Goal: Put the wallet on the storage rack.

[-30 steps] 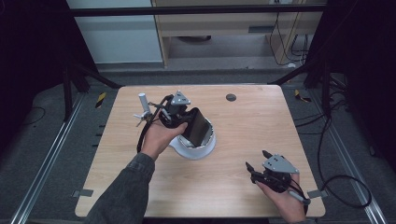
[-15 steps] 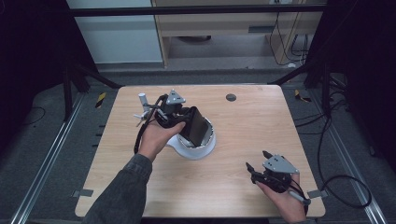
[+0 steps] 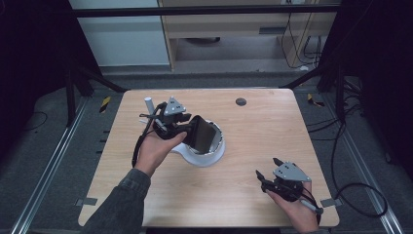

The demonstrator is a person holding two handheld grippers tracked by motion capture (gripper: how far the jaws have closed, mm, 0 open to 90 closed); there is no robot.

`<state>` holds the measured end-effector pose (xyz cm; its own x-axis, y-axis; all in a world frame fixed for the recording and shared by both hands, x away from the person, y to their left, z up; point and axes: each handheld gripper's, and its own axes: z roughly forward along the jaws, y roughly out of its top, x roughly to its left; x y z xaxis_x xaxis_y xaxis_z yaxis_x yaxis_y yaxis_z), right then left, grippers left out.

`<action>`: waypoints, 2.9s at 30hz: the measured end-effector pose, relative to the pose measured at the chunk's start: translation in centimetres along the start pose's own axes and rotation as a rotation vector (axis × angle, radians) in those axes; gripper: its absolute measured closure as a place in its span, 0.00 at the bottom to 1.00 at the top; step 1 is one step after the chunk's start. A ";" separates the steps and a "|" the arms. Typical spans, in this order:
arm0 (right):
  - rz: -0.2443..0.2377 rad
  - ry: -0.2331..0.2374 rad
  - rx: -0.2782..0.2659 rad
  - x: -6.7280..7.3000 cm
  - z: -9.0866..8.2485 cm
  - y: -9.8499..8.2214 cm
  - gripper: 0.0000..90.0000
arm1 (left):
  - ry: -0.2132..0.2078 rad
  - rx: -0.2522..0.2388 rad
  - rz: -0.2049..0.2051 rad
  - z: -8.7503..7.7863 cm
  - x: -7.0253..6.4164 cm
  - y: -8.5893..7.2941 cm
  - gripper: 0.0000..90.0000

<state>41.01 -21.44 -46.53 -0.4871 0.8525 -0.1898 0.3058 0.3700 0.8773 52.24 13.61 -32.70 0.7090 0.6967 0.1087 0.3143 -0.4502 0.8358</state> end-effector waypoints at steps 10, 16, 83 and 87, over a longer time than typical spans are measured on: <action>0.002 0.001 0.001 0.0 0.0 0.0 0.29 | -0.011 -0.012 -0.003 -0.6 0.1 -0.3 0.73; 0.001 0.001 0.000 0.0 0.0 0.0 0.29 | -0.026 -0.021 -0.002 -1.2 0.1 -0.4 0.75; -0.017 0.018 0.052 0.7 1.0 -0.3 0.20 | 0.001 -0.068 -0.011 -9.5 -1.4 -10.7 0.11; 0.006 0.022 0.070 0.6 1.4 -0.5 0.13 | 0.003 -0.008 -0.041 -7.7 -1.3 -13.2 0.08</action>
<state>41.73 -20.64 -47.72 -0.5030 0.8467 -0.1736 0.3651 0.3902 0.8452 42.35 22.96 -39.71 0.6936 0.7164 0.0755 0.3385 -0.4167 0.8437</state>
